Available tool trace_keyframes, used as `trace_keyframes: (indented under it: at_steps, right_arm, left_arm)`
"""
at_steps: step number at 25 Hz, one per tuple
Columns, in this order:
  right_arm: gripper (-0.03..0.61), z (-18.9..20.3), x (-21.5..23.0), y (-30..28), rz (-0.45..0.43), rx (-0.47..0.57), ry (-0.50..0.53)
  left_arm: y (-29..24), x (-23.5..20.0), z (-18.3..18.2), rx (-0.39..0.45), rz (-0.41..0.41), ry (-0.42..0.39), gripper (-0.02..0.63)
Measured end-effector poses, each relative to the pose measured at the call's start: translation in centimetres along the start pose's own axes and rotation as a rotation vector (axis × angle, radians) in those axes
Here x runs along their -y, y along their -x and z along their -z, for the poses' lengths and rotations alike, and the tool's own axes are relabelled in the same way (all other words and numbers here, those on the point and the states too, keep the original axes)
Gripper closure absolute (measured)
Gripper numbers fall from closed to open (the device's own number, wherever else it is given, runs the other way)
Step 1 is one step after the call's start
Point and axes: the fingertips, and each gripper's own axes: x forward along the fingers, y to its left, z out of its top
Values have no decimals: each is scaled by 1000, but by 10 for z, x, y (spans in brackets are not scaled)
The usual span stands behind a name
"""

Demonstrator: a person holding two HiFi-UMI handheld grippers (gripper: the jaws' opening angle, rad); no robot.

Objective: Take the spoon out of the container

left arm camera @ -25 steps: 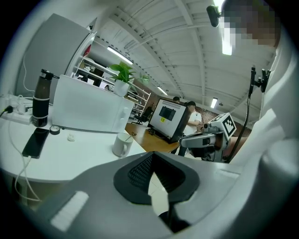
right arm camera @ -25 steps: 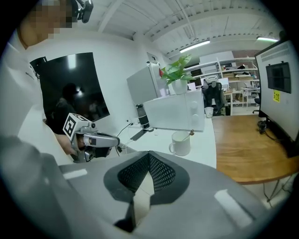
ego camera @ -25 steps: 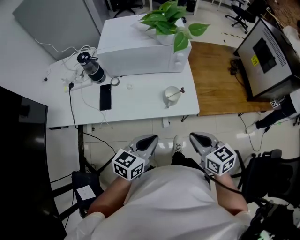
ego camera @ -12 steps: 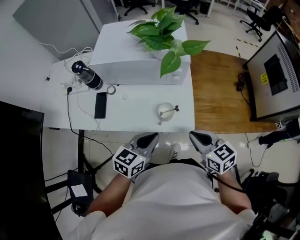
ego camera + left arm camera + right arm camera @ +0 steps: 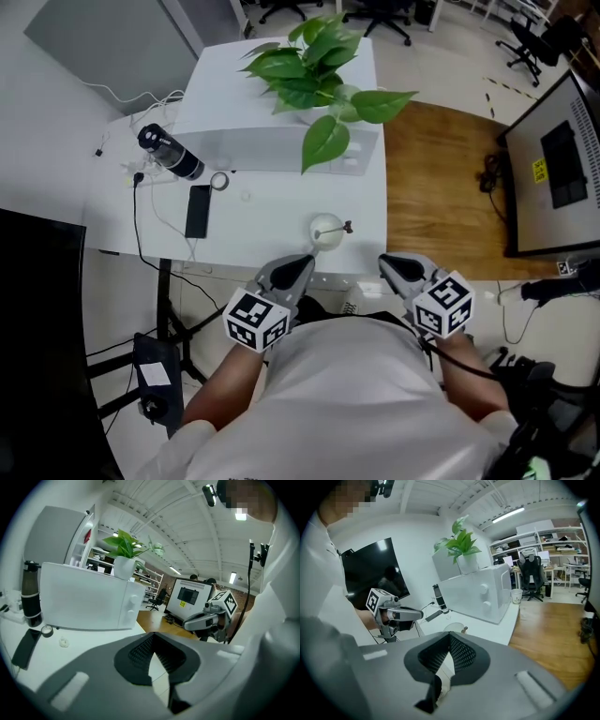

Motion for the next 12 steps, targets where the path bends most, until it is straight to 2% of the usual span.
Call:
trace_keyframes:
  at_steps: [3,12]
  right_arm:
    - [571,-4,-1,-9,0,0,-8]
    - [571,-12,-14,-27,62,15,-70]
  left_arm:
    - [-3,-6,-3,-11,7,-28,609]
    - [-2,-26,-10,-48,76,-38,609]
